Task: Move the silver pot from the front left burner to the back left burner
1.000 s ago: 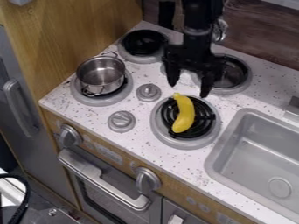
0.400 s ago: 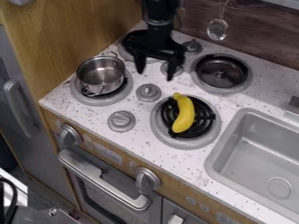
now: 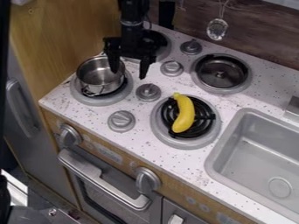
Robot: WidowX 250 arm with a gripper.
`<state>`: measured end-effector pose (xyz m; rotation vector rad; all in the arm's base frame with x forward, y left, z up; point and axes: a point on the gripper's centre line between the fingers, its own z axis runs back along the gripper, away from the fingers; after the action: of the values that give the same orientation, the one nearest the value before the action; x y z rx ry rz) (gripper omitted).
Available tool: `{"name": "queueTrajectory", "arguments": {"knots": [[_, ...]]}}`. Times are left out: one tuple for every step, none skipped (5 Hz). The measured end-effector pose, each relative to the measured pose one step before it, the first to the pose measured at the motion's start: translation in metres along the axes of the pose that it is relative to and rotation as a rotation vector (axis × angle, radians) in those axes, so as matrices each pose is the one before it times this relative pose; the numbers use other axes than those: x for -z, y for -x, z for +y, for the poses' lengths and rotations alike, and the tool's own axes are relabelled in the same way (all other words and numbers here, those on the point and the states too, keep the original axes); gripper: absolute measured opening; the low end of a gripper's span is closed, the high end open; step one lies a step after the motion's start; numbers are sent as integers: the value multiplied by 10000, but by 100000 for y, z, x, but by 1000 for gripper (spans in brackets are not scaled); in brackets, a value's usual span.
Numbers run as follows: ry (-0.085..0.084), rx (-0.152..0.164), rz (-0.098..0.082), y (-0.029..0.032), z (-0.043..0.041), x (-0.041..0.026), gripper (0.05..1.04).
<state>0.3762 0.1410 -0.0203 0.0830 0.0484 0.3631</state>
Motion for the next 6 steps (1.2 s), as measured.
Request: {"name": "queueTrajectory", "arguments": {"knots": [[-37, -137, 230, -752, 724, 1390, 1000], [259, -251, 280, 197, 117, 1802, 963], [-117, 248, -212, -312, 52, 20, 690], [180, 1293, -1036, -1028, -877, -173, 391], [120, 1514, -1057, -1670, -435, -223, 168], [-133, 1511, -1153, -3109, -703, -1303, 78]]}}
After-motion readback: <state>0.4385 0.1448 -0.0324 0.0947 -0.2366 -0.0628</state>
